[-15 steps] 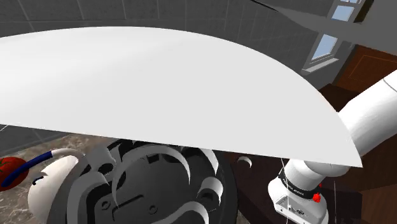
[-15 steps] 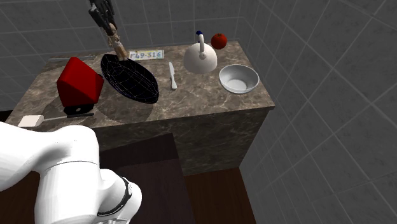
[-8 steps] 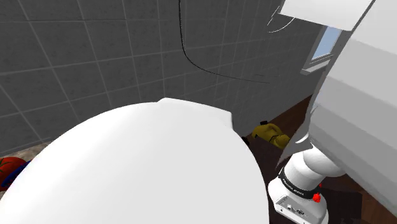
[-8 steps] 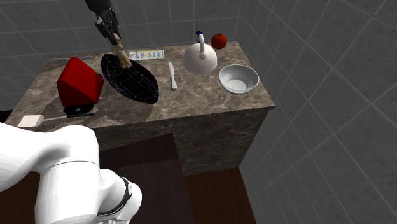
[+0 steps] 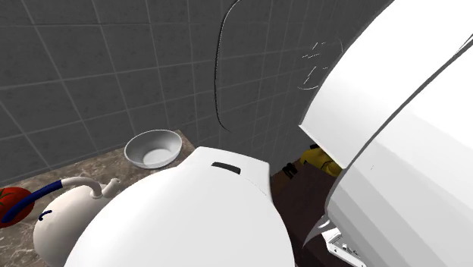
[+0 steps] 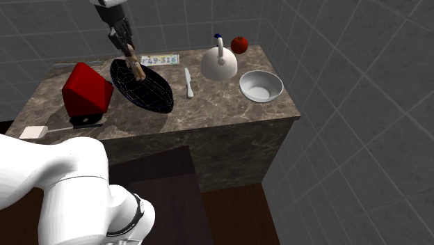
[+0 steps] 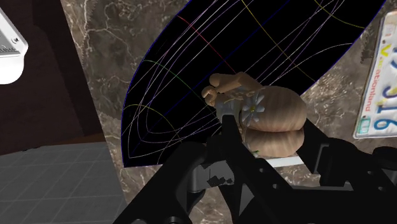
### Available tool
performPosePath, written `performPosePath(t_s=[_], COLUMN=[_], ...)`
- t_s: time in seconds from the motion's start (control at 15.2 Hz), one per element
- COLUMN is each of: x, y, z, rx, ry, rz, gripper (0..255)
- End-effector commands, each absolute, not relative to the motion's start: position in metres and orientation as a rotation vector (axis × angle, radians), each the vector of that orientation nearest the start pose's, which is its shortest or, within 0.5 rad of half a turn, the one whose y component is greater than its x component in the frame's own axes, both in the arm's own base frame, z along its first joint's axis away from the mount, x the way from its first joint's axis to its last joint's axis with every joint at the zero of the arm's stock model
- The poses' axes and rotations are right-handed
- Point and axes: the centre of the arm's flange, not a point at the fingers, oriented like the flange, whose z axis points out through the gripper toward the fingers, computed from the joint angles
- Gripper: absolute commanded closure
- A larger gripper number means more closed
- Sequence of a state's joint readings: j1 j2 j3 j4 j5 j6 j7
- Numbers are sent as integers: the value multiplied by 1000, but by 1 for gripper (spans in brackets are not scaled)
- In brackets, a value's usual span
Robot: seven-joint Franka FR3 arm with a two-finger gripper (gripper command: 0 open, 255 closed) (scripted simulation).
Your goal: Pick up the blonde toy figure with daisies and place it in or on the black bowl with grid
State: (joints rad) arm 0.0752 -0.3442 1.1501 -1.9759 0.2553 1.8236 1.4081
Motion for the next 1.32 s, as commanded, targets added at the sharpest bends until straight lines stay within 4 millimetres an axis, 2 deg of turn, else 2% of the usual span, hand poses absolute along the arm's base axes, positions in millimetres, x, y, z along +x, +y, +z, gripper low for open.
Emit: performPosePath(t_s=[0.0,0.2,0.26,0.59,0.86,1.25], x=[110,110,110,110,107,107], y=[511,511,511,511,512,512], z=[517,517,517,517,567,567], rx=[-3125,-3125,-3125,-3125,-3125,-3125], ry=[425,425,425,425,425,425], rz=[-102,-102,-102,-102,-102,-102], gripper=[255,255,0,0,0,0])
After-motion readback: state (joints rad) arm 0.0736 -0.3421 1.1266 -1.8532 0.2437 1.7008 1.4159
